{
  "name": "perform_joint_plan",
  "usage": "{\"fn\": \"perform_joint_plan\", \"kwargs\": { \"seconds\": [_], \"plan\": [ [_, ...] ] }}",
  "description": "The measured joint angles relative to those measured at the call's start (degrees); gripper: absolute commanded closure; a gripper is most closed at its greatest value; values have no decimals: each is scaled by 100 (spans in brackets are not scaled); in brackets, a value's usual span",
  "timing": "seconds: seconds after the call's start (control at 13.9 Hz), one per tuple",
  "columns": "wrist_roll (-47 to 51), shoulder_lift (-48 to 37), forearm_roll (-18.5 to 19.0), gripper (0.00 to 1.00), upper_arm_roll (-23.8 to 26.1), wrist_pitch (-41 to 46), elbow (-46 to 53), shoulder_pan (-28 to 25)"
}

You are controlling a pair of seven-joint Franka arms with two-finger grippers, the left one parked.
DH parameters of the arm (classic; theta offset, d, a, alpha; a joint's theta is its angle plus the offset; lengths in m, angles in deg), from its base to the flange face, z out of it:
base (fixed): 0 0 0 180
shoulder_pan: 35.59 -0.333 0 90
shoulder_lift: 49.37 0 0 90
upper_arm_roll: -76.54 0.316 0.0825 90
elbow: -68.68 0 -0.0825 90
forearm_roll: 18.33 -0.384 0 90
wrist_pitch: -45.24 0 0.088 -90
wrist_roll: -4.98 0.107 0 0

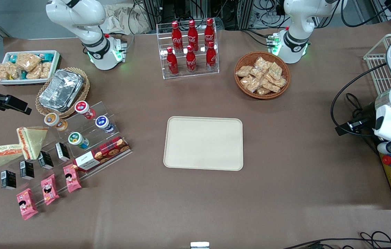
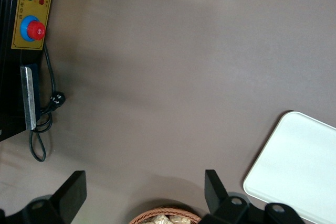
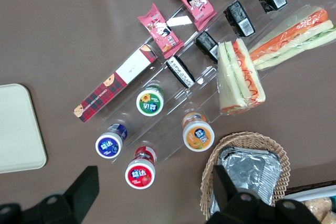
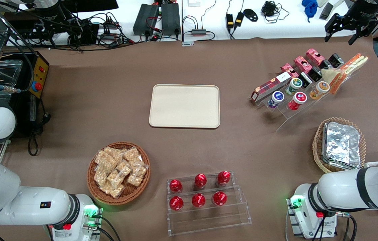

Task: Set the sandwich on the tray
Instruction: 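Move the right gripper toward the wrapped sandwiches in the acrylic rack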

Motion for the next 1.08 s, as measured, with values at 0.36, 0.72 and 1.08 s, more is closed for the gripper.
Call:
{"fn": "perform_joint_plan", "kwargs": {
  "seconds": [0.36,0.72,1.08],
  "plan": [
    [36,11,-5,4,16,-2,0,-8],
    [645,86,-5,4,32,-91,4,-11],
    [1388,83,-4,4,-40,-109,109,35]
  ]
}}
